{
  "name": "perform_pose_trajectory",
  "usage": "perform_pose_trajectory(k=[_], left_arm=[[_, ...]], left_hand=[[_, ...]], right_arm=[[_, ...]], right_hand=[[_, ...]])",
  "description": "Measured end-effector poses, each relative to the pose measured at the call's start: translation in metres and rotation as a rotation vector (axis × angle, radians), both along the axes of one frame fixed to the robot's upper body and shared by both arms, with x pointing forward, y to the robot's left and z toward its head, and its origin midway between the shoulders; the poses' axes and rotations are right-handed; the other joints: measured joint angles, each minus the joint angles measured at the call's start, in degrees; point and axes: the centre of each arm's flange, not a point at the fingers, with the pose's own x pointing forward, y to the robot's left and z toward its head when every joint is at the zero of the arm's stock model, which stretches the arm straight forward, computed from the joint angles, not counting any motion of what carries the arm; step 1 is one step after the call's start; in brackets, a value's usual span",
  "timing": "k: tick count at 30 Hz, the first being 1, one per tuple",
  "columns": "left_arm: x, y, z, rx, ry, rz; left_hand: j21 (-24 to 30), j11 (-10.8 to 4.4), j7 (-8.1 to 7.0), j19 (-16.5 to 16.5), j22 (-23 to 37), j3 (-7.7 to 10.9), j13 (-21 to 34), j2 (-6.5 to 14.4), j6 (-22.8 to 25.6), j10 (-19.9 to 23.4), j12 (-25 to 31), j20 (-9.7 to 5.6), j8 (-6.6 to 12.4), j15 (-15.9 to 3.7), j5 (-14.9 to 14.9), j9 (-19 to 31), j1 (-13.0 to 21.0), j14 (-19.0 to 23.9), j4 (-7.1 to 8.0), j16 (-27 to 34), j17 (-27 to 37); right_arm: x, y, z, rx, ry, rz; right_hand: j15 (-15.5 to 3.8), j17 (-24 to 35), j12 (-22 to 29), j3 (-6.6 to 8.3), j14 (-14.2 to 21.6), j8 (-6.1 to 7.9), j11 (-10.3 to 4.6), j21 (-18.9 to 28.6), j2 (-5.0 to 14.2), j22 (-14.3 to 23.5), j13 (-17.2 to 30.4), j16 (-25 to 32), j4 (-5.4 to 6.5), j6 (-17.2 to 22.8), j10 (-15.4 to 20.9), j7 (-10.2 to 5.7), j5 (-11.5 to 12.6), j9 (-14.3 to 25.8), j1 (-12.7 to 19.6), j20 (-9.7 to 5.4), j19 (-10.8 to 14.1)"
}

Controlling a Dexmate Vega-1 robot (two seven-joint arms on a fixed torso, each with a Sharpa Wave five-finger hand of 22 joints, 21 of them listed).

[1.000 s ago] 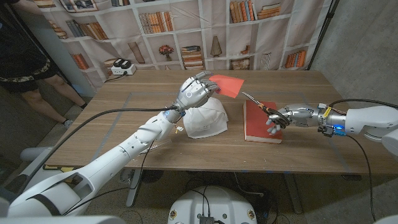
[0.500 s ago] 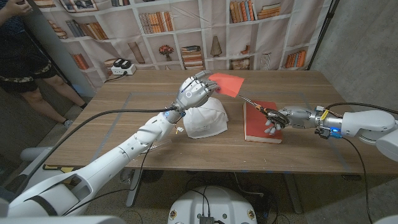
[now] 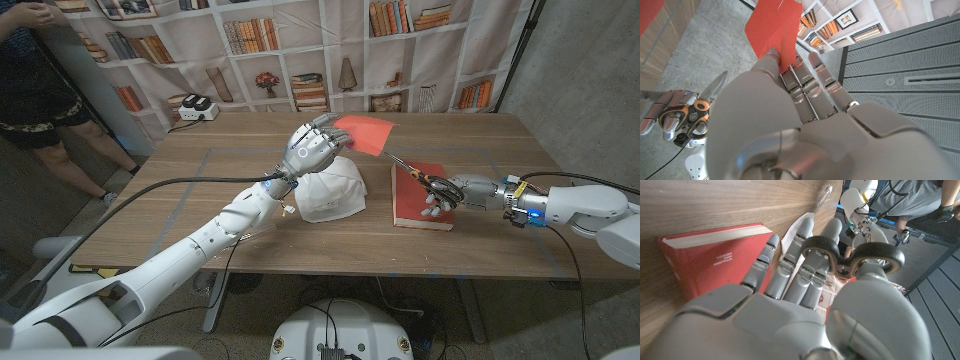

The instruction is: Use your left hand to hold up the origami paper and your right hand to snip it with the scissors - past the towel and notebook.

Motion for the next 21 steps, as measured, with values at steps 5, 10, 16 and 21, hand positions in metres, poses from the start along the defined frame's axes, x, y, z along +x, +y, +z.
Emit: perform_pose_trajectory(k=[5,10,16,21], left_arm=[[-0.001,0.003,0.002,-0.019,-0.007,0.009],[-0.001,0.008,0.005,-0.045,-0.012,0.020],[-0.001,0.011,0.007,-0.057,-0.016,0.027],[-0.001,0.016,0.009,-0.075,-0.020,0.038]], left_hand=[[0.00,0.00,0.00,0.00,0.00,0.01,0.00,-0.26,0.00,0.00,0.00,0.00,0.00,0.00,0.00,0.00,-0.26,0.00,0.00,0.00,0.00],[0.00,0.00,0.00,0.00,0.00,0.00,0.00,-0.26,0.00,0.00,0.00,0.00,0.00,0.00,0.00,0.00,-0.26,0.00,0.00,0.00,0.00],[0.00,0.00,0.00,0.00,0.00,-0.01,0.00,-0.26,0.00,0.00,0.00,0.00,0.28,0.00,0.00,-0.02,-0.26,0.00,0.00,0.00,0.00],[0.00,0.00,0.00,0.00,0.00,-0.02,-0.02,-0.26,0.00,0.00,-0.01,0.00,0.28,0.00,-0.03,-0.02,-0.26,0.00,0.00,0.00,0.00]], right_arm=[[0.002,-0.003,-0.003,0.015,0.007,0.007],[0.003,-0.004,-0.005,0.034,0.009,0.024],[0.006,-0.007,-0.010,0.052,0.018,0.025],[0.006,-0.006,-0.010,0.074,0.006,0.042]], right_hand=[[0.00,0.00,-0.15,-1.11,0.00,0.00,-0.08,-0.22,-0.45,0.00,0.02,-0.22,0.48,-0.15,-0.08,0.15,0.33,0.08,-1.69,0.20,0.20],[0.00,0.00,-0.15,-1.34,0.00,0.00,-0.08,-0.22,-0.74,0.00,0.33,-0.22,0.70,-0.15,-0.08,0.14,0.63,0.27,-1.98,0.51,-0.12],[0.00,0.01,-0.14,-1.57,0.00,0.00,-0.08,-0.22,-0.56,0.00,0.33,-0.22,0.94,-0.15,-0.08,0.14,0.66,0.27,-2.27,0.60,-0.03],[0.00,-0.27,-0.14,-2.13,0.00,0.00,-0.08,-0.22,-1.53,0.00,0.55,-0.43,1.18,-0.45,-0.08,0.45,0.88,0.27,-3.25,0.83,-0.04]])
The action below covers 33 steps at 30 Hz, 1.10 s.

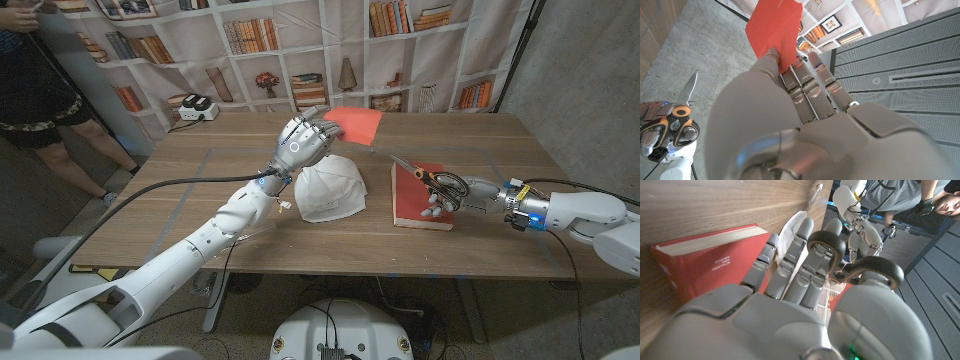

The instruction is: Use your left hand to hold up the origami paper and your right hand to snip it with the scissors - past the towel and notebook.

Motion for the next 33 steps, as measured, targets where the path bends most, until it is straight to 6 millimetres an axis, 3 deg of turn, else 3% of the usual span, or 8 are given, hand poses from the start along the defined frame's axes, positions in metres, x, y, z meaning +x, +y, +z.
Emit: perform_pose_trajectory(k=[8,24,28,33], left_arm=[[0.000,0.003,0.002,-0.009,-0.004,0.006],[0.002,0.004,0.003,-0.015,0.004,0.001],[0.003,0.004,0.005,-0.017,0.012,-0.008],[0.003,0.003,0.006,-0.008,0.026,-0.022]], left_hand=[[0.00,0.00,0.00,0.00,0.00,0.24,0.00,0.00,0.00,0.00,-0.01,0.00,0.00,0.00,-0.02,0.00,0.00,0.00,-0.25,0.00,0.00],[0.38,0.09,0.00,-0.11,0.00,0.41,0.04,0.00,0.00,-0.09,-0.01,-0.11,-0.03,0.00,0.05,-0.02,0.00,0.00,-0.07,0.00,0.00],[0.37,0.09,0.00,-0.11,0.00,0.40,0.04,-0.22,0.00,-0.09,-0.02,-0.11,-0.04,0.00,0.05,-0.07,-0.22,0.00,-0.07,0.00,0.00],[0.37,-0.04,0.00,-0.11,0.00,0.56,0.04,-0.22,0.00,0.04,-0.02,-0.11,-0.04,0.00,0.05,-0.16,-0.22,0.00,0.08,0.00,0.00]], right_arm=[[0.001,-0.002,-0.001,0.023,-0.027,-0.020],[-0.011,-0.005,0.009,0.044,-0.108,-0.072],[-0.014,-0.004,0.015,0.055,-0.149,-0.091],[-0.016,-0.003,0.021,0.054,-0.168,-0.098]], right_hand=[[0.30,0.00,-0.01,-2.77,-0.31,0.00,-0.01,-0.46,-1.75,0.00,0.53,0.00,1.19,-0.32,-0.01,0.31,0.23,0.27,-3.41,0.90,-0.29],[0.21,0.01,-0.02,-4.28,-0.41,0.00,-0.01,-0.46,-2.10,0.00,0.82,-0.40,2.06,-0.09,0.00,0.54,0.84,0.53,-5.74,1.13,-0.06],[0.51,0.01,-0.21,-5.61,-0.72,0.00,-0.01,-0.46,-2.45,0.00,1.14,-0.40,2.45,0.00,0.00,0.64,1.06,0.80,-6.95,1.32,0.13],[0.51,0.17,-0.25,-6.26,-0.72,0.00,-0.01,-0.45,-2.84,0.00,1.43,-0.40,2.76,0.10,0.00,0.74,1.07,0.80,-7.78,1.31,0.13]])
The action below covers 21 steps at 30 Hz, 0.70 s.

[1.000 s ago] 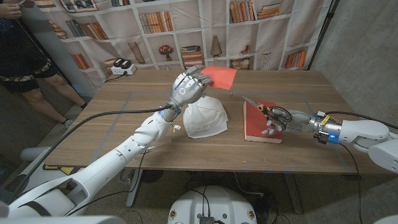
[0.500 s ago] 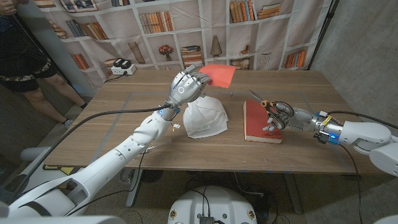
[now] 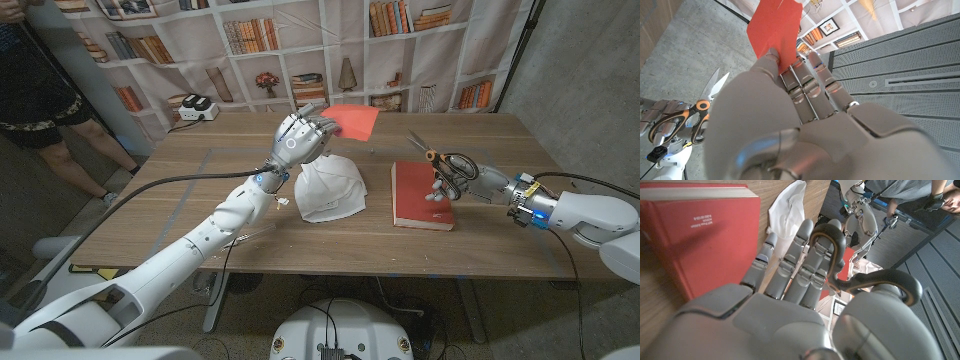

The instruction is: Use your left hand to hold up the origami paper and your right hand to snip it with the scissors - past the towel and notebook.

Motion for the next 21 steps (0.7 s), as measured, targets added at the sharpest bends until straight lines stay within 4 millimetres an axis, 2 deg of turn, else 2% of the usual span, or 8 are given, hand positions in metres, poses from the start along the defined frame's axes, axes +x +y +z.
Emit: perform_pose_trajectory(k=[8,12,13,21], left_arm=[[0.000,-0.004,0.004,0.021,0.026,-0.017],[0.002,-0.005,0.004,0.022,0.056,-0.020],[-0.001,-0.006,0.009,0.034,0.050,-0.026],[-0.001,-0.009,0.014,0.055,0.093,-0.042]], left_hand=[[0.00,0.00,0.00,-0.22,0.00,0.00,-0.18,-0.01,0.00,0.00,0.00,0.23,0.25,0.00,-0.01,-0.02,-0.01,0.00,0.00,0.00,0.00],[0.00,0.01,0.00,-0.64,0.00,0.18,-0.18,-0.22,0.00,0.00,0.00,0.02,0.25,0.00,-0.01,-0.03,-0.22,0.00,-0.19,0.00,0.00],[0.00,0.01,0.00,-0.64,0.00,0.25,-0.18,-0.22,0.00,-0.01,0.00,0.02,0.25,0.00,-0.01,-0.03,-0.22,-0.04,-0.26,0.00,0.00],[0.00,0.02,0.00,-1.15,0.00,0.24,-0.18,-0.22,0.00,-0.01,0.00,0.11,0.25,0.22,-0.02,-0.03,-0.22,-0.66,-0.26,0.00,0.00]], right_arm=[[-0.004,0.005,0.012,-0.027,-0.030,0.004],[-0.007,0.008,0.017,-0.035,-0.041,0.011],[-0.006,0.009,0.017,-0.053,-0.044,0.005],[-0.009,0.016,0.025,-0.086,-0.060,0.009]], right_hand=[[0.30,0.00,0.03,-1.31,-0.30,0.00,0.01,0.00,-0.20,0.00,0.38,0.00,0.10,-0.41,-0.01,0.38,0.44,0.26,-1.27,0.75,0.07],[0.61,-0.01,0.03,-1.52,-0.61,0.00,0.01,0.00,-0.24,0.00,0.40,0.00,0.28,-0.41,-0.01,0.38,0.44,0.26,-1.52,0.82,-0.01],[0.61,-0.01,0.02,-1.84,-0.61,0.00,0.01,0.00,-0.15,0.00,0.39,0.00,0.24,-0.41,-0.01,0.38,0.45,0.26,-1.64,0.82,-0.01],[0.61,-0.01,0.02,-2.03,-0.61,-0.01,0.01,0.00,0.04,0.00,0.34,0.00,0.20,-0.42,-0.01,0.37,0.83,0.30,-2.10,0.82,-0.01]])
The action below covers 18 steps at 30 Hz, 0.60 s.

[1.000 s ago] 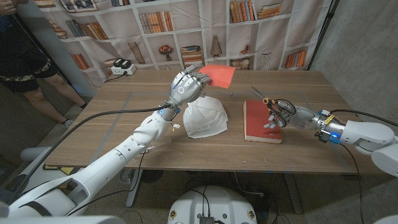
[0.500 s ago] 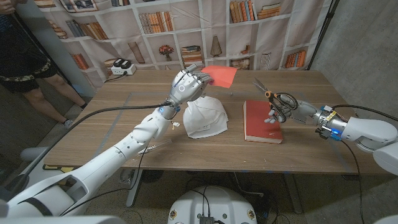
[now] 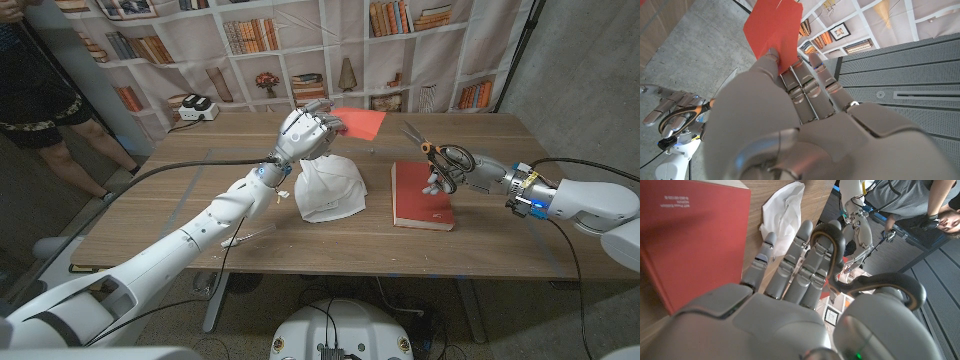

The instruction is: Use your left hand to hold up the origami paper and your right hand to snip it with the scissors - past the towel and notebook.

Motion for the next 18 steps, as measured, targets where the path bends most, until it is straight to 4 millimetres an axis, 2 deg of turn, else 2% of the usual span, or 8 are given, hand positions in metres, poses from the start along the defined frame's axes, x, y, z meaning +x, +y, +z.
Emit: perform_pose_trajectory(k=[18], left_arm=[[0.004,-0.012,0.008,0.047,0.068,-0.046]], left_hand=[[0.00,0.01,-0.32,-0.60,0.00,0.25,-0.06,-0.34,0.32,-0.01,0.00,0.21,-0.03,0.49,-0.04,-0.04,-0.34,-0.69,0.26,0.00,0.00]], right_arm=[[-0.005,0.016,0.020,-0.076,-0.032,0.018]], right_hand=[[0.51,-0.15,-0.23,-0.72,-0.09,0.00,0.22,-0.49,0.23,-0.07,0.10,0.00,-0.41,0.01,0.22,0.01,0.44,0.23,-0.21,0.62,-0.63]])
